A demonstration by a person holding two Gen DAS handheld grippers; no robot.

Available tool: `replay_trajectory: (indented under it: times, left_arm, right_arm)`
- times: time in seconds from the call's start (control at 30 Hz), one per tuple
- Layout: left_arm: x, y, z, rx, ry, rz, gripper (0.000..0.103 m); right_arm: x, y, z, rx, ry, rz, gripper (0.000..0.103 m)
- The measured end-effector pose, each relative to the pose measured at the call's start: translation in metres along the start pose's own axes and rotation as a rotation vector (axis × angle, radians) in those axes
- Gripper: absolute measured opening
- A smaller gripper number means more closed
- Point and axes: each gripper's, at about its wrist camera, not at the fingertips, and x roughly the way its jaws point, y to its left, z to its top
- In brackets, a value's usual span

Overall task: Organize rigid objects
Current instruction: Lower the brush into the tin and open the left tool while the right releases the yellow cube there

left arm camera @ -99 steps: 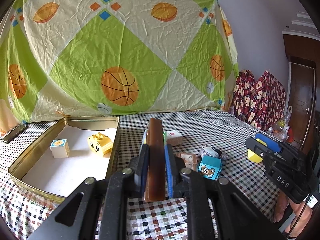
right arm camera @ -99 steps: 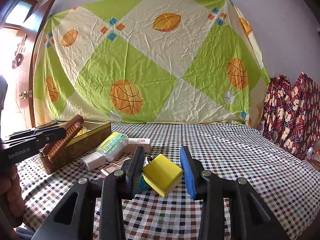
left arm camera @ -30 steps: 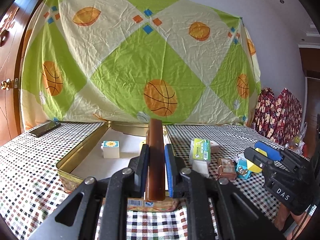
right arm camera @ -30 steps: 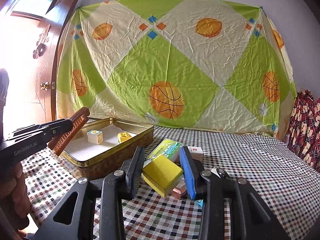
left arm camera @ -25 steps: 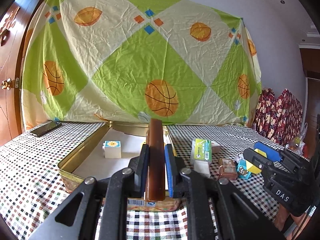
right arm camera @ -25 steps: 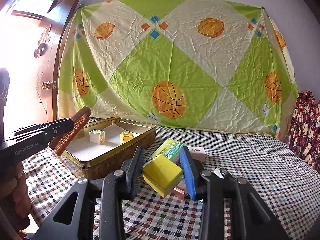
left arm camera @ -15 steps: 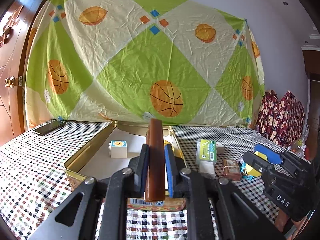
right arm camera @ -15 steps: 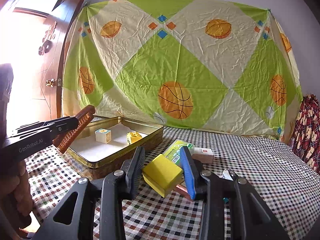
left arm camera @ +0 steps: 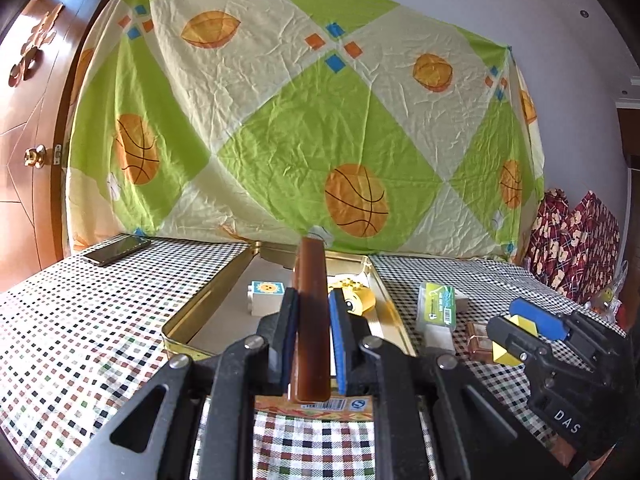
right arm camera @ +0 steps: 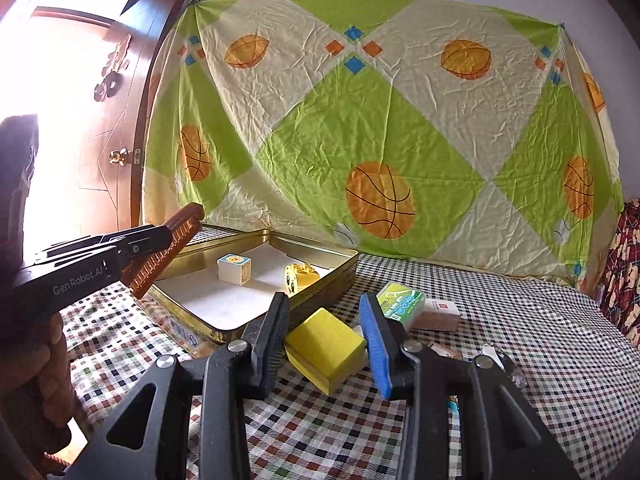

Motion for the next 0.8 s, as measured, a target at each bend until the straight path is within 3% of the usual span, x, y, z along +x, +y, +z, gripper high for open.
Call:
replay_trajectory:
  times: [0.8]
  left_arm:
    - [0.002, 0.029, 0.003, -0.031, 0.017, 0.042, 0.014]
  right_arm:
    - [0.015, 0.04, 0.009, -0.025, 0.025, 0.108, 0.04]
